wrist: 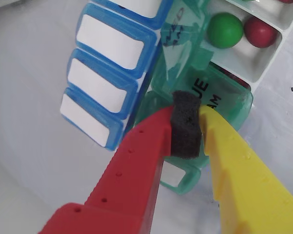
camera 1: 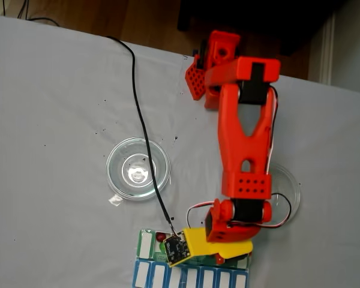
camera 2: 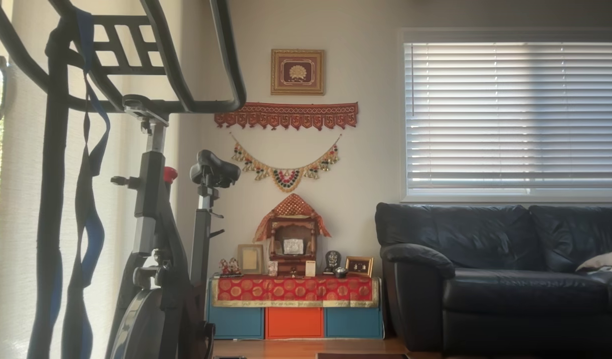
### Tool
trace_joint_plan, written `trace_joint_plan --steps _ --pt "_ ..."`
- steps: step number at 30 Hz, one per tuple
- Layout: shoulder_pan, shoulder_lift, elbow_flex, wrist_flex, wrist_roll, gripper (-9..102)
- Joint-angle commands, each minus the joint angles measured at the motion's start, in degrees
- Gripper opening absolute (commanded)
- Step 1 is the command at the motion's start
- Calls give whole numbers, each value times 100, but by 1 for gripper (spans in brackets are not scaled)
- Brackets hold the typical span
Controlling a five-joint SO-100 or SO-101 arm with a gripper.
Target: Sort medicines into box.
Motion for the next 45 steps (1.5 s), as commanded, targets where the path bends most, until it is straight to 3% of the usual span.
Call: trace_joint_plan --steps 1,14,19,29,35,45 --pt "-53 -62 -729 360 -62 1" --pt "-193 -932 -1389 1380 -229 1" --pt "-185 -809 -1397 1389 -193 1" --pt "105 615 -896 747 88 1" --pt "360 1178 -272 -527 483 1" --pt "492 1397 -26 -1028 606 1"
